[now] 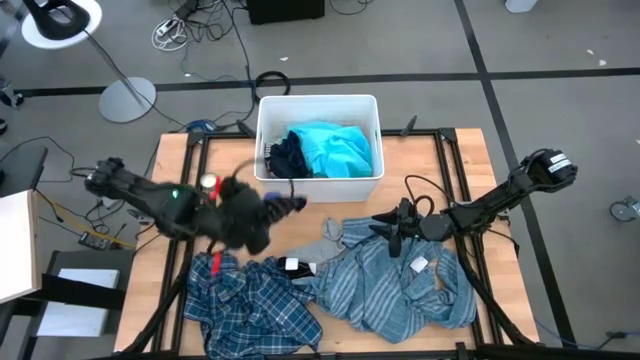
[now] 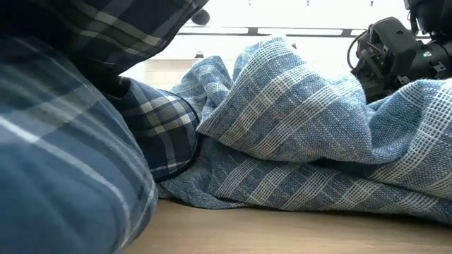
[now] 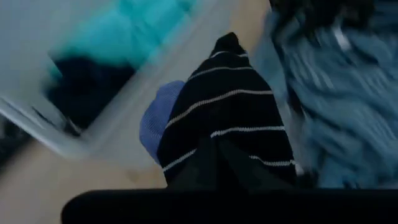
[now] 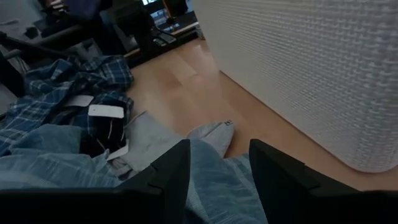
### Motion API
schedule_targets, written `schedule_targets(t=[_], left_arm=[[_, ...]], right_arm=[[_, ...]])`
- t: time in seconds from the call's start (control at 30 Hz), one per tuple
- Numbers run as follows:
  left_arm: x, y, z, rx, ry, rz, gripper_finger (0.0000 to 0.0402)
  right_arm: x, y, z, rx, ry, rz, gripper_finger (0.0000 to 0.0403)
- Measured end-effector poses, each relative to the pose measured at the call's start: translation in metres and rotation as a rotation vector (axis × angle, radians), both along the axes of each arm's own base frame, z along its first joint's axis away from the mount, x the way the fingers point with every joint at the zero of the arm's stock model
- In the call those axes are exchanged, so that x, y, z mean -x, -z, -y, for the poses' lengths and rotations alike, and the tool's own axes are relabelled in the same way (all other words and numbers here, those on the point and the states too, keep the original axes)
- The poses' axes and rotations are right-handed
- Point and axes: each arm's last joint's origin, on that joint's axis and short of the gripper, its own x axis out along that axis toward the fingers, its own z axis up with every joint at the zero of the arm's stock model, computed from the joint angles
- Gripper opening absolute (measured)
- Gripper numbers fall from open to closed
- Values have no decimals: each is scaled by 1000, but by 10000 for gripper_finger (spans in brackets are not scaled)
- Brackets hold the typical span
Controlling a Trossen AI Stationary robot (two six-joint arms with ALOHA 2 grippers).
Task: Sort clothes
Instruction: Put the blue sock into the white bin
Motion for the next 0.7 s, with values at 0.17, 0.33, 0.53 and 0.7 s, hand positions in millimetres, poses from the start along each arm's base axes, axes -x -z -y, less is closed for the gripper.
schedule_targets(t=[0.17, 0.33, 0.53, 0.7], left_arm=[[-11, -33, -43, -98, -42, 60, 0], [-21, -47, -95, -115, -56, 113, 0], [-29, -45, -146, -68, -75, 142, 0], [-29, -48, -148, -74, -49, 157, 0]], right_arm=[[-1, 0, 4, 0, 22, 0, 166], [-2, 0, 7, 0, 39, 0, 166], [-2, 0, 10, 16, 48, -5, 166], [-2, 0, 10, 24, 46, -9, 166]])
